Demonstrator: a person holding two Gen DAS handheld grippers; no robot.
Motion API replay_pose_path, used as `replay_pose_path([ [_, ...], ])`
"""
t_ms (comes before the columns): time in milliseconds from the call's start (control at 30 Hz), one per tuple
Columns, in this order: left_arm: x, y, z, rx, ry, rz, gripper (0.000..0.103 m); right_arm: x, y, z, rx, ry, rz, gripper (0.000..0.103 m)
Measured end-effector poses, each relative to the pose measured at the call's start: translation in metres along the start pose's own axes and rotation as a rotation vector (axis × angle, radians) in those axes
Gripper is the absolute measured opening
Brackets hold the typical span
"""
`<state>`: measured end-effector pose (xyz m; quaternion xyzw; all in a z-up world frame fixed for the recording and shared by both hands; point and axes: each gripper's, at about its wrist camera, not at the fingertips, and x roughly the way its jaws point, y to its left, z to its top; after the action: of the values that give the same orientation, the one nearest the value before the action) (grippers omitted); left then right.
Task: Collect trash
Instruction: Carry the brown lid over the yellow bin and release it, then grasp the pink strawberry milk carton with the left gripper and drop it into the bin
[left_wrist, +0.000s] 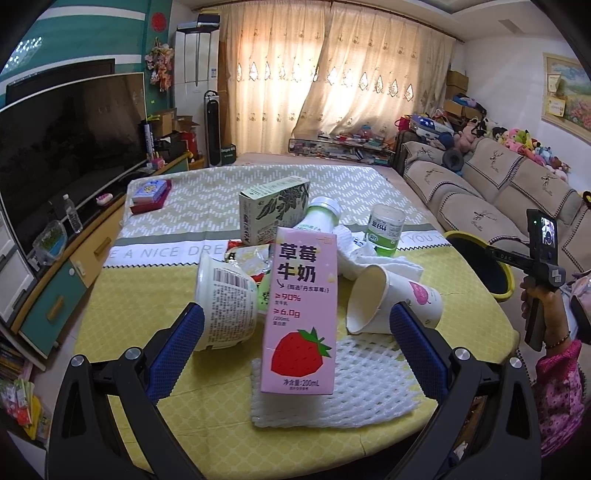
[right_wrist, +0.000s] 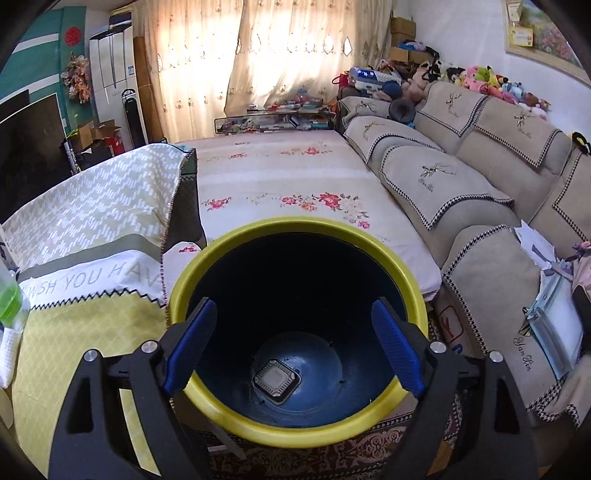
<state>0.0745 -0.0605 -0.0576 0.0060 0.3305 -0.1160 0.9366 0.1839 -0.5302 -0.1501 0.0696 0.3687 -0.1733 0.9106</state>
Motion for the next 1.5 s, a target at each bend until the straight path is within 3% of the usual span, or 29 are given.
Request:
replay_pose_path([
  [167, 0.009, -0.009, 0.001, 0.040, 0.003, 0.009, 0.098, -0.016, 0.008, -0.002, 0.000, -0.022, 0.034, 0.085],
  [333, 0.030, -0.016, -0.003, 0.089, 0.050, 0.050, 0.088, -0.024, 0.011, -0.006, 0.003, -0.026, 0.062, 0.085],
  [567, 0.054, -0.007, -0.010, 0.067, 0.106, 0.072, 0.073, -0.029, 0.010, -0.007, 0.012, -0.028, 0.078, 0.085],
  [733, 0.060, -0.005, -0.013, 0.062, 0.123, 0.053, 0.051, -0.030, 0.013, -0.012, 0.013, -0.027, 0.093, 0.085],
  [1167, 0.022, -0.010, 0.005, 0.085, 0.031, 0.025, 0.050, -0.052, 0.005, -0.018, 0.029, -0.059, 0.110, 0.085],
  [1300, 0.018, -0.030, 0.022, 0.120, 0.014, -0.038, 0.050, -0.064, -0.007, -0.022, 0.027, -0.076, 0.086, 0.085],
  [1500, 0.037, -0.099, 0.052, 0.220, 0.009, -0.179, 0.050, -0.084, -0.045, -0.030, 0.060, -0.097, 0.017, 0.085],
])
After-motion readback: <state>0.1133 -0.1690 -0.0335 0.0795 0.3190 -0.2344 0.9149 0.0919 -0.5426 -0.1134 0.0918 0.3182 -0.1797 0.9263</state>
